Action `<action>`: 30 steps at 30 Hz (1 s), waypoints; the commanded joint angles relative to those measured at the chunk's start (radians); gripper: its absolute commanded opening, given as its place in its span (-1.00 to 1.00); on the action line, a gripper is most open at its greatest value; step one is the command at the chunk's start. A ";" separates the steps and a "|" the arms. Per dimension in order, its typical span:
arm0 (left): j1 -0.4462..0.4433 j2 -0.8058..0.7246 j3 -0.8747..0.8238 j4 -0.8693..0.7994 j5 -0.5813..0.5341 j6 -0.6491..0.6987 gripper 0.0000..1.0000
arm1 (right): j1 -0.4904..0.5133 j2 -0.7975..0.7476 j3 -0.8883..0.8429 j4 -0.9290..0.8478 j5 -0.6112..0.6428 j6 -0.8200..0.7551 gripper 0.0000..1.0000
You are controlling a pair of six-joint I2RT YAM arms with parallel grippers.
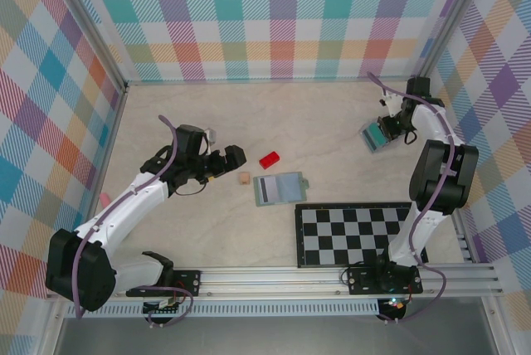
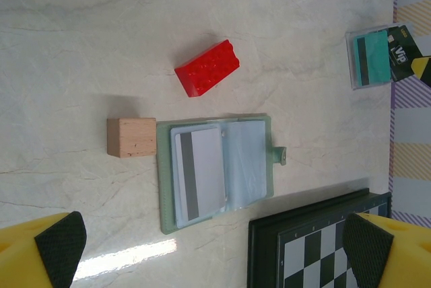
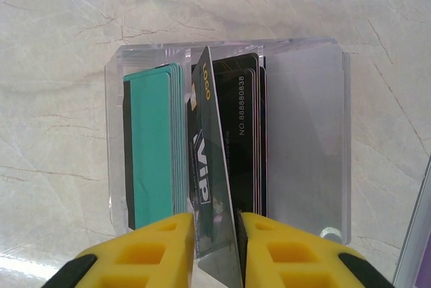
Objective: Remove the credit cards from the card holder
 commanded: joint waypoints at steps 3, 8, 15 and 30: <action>0.013 -0.013 -0.003 -0.007 0.020 0.004 1.00 | -0.007 -0.070 0.013 0.013 0.003 0.049 -0.43; 0.013 -0.013 -0.004 -0.008 0.020 0.005 1.00 | -0.007 -0.099 0.017 0.010 0.017 0.116 -0.36; 0.013 -0.017 -0.002 -0.009 0.021 0.000 1.00 | -0.007 -0.131 0.043 -0.054 0.005 0.359 -0.32; 0.013 -0.016 0.000 -0.010 0.020 -0.001 1.00 | -0.011 -0.117 -0.061 -0.106 0.037 0.692 -0.28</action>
